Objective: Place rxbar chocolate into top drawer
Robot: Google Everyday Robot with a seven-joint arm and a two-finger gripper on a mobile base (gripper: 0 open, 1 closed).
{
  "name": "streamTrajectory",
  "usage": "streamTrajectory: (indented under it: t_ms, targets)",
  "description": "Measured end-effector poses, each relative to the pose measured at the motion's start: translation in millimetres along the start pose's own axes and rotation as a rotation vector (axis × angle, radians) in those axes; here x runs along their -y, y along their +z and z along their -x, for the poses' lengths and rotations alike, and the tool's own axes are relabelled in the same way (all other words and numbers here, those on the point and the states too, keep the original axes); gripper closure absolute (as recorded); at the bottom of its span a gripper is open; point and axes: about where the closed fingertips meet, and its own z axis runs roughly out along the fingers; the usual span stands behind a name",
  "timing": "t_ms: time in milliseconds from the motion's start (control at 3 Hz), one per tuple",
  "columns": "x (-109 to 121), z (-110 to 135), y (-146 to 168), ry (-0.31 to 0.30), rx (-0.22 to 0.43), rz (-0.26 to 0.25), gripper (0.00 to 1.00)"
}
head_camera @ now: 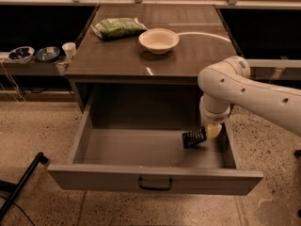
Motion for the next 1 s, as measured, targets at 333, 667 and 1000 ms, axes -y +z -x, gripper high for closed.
streamTrajectory:
  t_ms: [333, 667, 1000]
  targets:
    - [0.0, 0.0, 0.0, 0.000, 0.000, 0.000, 0.38]
    - [0.0, 0.0, 0.1, 0.000, 0.000, 0.000, 0.15]
    - [0.0, 0.0, 0.1, 0.000, 0.000, 0.000, 0.00]
